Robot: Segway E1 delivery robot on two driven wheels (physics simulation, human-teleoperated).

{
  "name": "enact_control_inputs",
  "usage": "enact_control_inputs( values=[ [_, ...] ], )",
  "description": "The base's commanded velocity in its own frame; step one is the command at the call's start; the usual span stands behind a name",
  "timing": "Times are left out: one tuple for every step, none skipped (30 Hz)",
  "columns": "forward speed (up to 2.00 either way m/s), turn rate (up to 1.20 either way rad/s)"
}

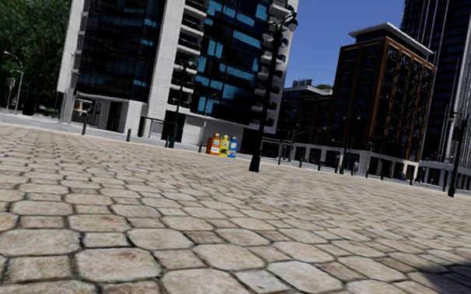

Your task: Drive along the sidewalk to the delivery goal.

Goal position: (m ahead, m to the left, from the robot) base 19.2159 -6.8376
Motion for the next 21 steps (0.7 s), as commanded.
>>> enact_control_inputs(
  values=[
    [2.0,-0.49],
    [2.0,-0.49],
    [2.0,-0.49],
    [2.0,-0.49],
    [2.0,-0.49],
    [2.0,-0.49],
    [2.0,-0.49],
    [2.0,-0.49],
    [2.0,-0.49],
    [2.0,-0.49],
    [2.0,-0.49],
    [2.0,-0.49],
    [2.0,-0.49],
    [2.0,-0.49],
    [2.0,-0.49],
    [2.0,-0.49],
    [2.0,-0.49],
    [2.0,-0.49],
    [2.0,-0.49],
    [2.0,-0.48],
    [2.0,-0.48]
  ],
)
